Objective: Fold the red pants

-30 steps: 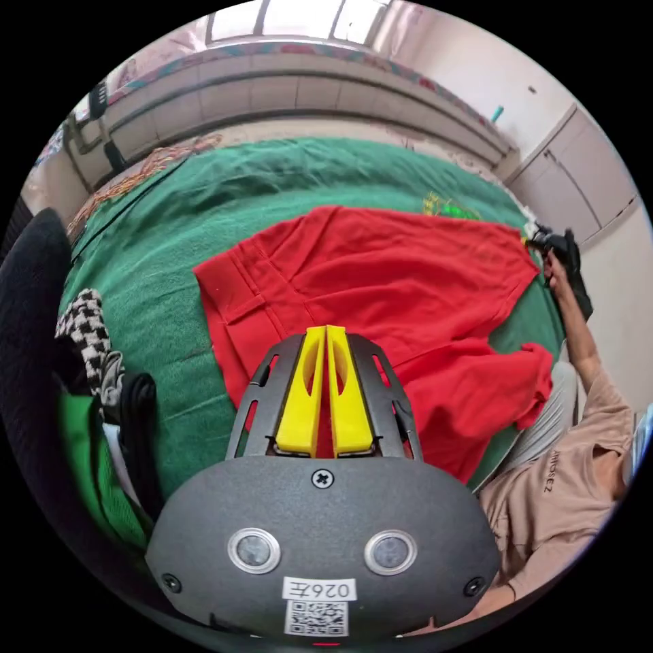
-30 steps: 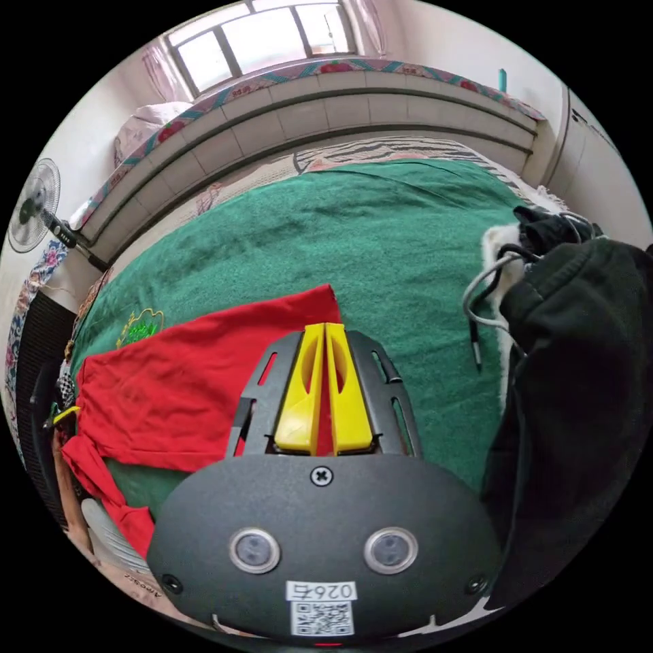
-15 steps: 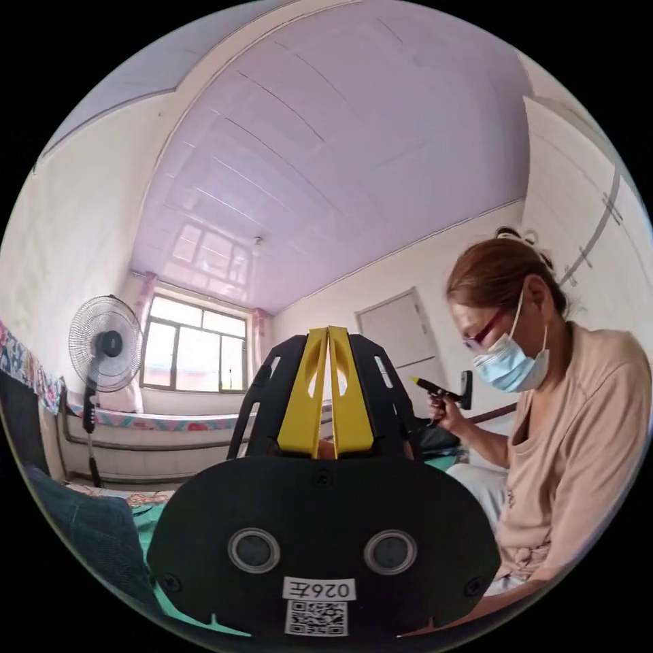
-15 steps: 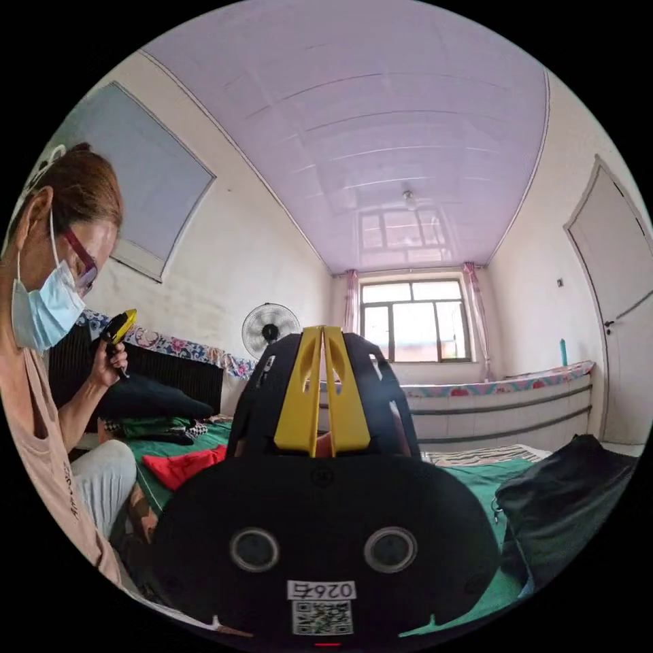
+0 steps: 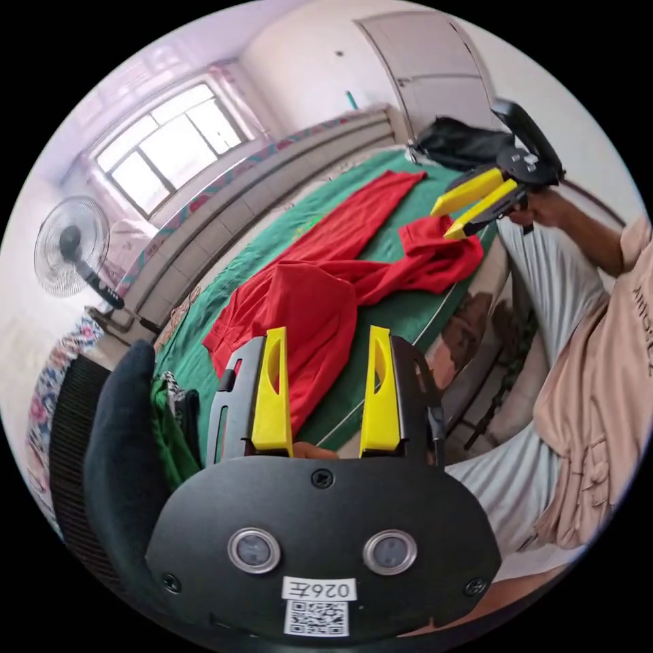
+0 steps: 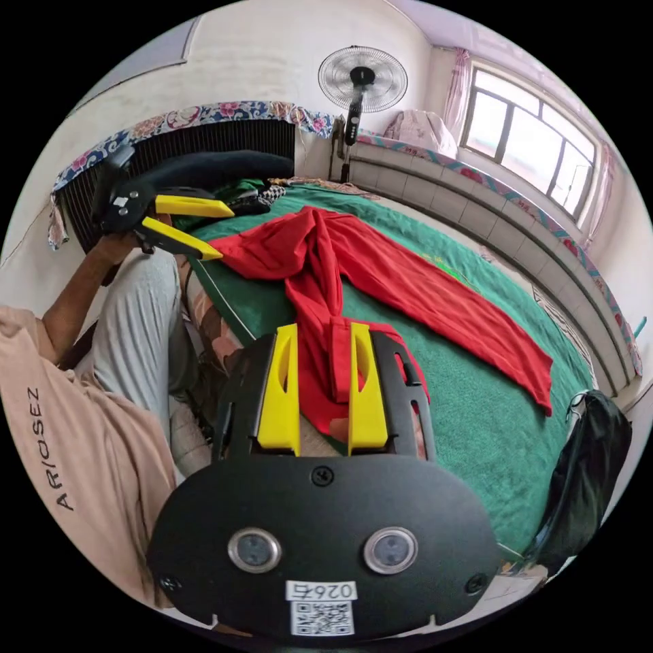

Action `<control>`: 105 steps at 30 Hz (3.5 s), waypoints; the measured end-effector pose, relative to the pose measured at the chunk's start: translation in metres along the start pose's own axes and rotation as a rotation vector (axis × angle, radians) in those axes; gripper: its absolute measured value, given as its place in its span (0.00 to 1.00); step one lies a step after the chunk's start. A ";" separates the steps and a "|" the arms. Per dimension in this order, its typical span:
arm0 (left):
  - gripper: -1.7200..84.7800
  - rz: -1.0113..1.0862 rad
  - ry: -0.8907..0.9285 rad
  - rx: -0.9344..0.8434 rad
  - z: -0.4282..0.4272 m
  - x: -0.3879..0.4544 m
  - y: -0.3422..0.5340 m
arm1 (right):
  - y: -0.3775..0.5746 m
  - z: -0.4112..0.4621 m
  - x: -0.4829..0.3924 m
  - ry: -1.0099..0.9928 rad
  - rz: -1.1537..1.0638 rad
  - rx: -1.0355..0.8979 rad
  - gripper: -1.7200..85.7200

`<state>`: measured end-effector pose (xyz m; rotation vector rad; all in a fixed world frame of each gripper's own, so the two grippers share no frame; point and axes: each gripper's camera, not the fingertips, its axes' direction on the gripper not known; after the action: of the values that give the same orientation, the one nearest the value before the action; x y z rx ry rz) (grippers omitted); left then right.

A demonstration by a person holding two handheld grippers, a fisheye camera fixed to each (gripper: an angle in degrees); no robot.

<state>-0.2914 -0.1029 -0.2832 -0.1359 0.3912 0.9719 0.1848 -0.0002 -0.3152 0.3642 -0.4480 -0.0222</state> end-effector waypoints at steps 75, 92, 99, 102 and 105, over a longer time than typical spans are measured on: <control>0.01 -0.395 0.134 -0.648 0.498 -0.431 -0.214 | 0.247 0.202 0.502 0.475 0.841 -0.345 0.01; 0.14 0.094 0.589 -0.128 0.400 -0.052 -0.245 | 0.378 0.181 0.439 0.080 1.024 -0.082 0.10; 0.08 0.174 0.358 -0.272 0.447 0.029 -0.267 | 0.400 0.216 0.460 0.099 1.123 -0.116 0.03; 0.05 0.144 0.419 -0.317 0.443 0.033 -0.271 | 0.403 0.182 0.459 0.014 1.075 0.010 0.01; 0.04 0.158 0.447 -0.269 0.429 0.052 -0.255 | 0.423 0.150 0.462 0.100 1.072 0.016 0.01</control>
<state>0.0570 -0.0834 0.0770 -0.5803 0.6871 1.1482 0.5124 0.2986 0.1521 0.1045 -0.4991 1.0366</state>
